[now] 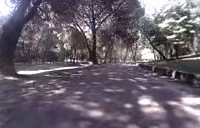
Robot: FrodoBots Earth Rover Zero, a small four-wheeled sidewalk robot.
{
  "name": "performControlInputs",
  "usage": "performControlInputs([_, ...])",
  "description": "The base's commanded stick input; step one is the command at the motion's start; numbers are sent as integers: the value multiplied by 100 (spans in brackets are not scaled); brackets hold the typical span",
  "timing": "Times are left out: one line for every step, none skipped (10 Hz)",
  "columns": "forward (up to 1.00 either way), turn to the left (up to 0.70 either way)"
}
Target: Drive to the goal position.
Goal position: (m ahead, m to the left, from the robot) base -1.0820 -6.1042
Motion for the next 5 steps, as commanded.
performControlInputs([85, 0])
performControlInputs([85, 0])
performControlInputs([85, 0])
performControlInputs([85, 0])
performControlInputs([85, 0])
